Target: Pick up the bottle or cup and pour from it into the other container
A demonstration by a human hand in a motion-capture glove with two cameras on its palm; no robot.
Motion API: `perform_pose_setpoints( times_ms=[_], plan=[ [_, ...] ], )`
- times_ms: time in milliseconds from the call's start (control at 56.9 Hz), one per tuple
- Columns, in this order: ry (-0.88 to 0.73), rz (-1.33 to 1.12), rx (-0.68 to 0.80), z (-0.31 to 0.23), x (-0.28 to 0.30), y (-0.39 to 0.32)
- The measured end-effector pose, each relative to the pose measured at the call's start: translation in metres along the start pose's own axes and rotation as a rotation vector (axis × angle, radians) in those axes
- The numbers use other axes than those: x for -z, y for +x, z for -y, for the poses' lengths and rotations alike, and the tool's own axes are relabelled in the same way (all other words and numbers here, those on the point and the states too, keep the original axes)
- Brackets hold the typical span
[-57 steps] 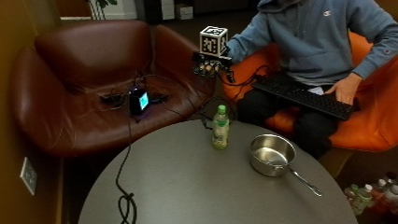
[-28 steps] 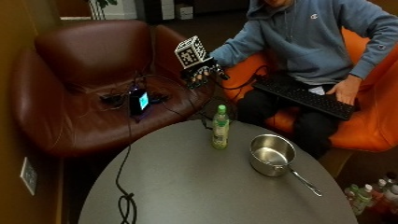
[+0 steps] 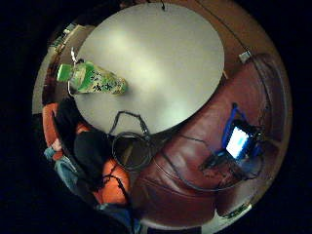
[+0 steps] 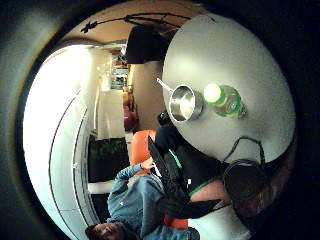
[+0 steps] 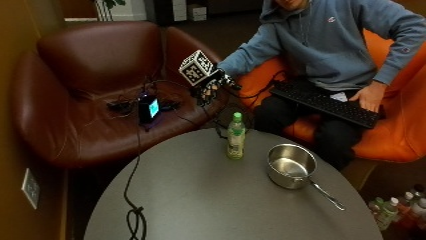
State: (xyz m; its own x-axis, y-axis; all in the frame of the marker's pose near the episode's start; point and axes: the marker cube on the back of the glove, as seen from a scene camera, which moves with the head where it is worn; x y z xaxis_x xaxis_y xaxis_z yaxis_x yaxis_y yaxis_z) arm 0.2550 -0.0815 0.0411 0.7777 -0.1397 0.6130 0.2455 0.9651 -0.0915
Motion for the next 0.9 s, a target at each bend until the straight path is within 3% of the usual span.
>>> perform_pose_setpoints(
  times_ms=[562, 896],
  plan=[
    [-0.024, 0.182, -0.139, -0.017, -0.016, 0.058],
    [-0.022, 0.303, -0.147, -0.013, -0.017, 0.067]
  ],
)
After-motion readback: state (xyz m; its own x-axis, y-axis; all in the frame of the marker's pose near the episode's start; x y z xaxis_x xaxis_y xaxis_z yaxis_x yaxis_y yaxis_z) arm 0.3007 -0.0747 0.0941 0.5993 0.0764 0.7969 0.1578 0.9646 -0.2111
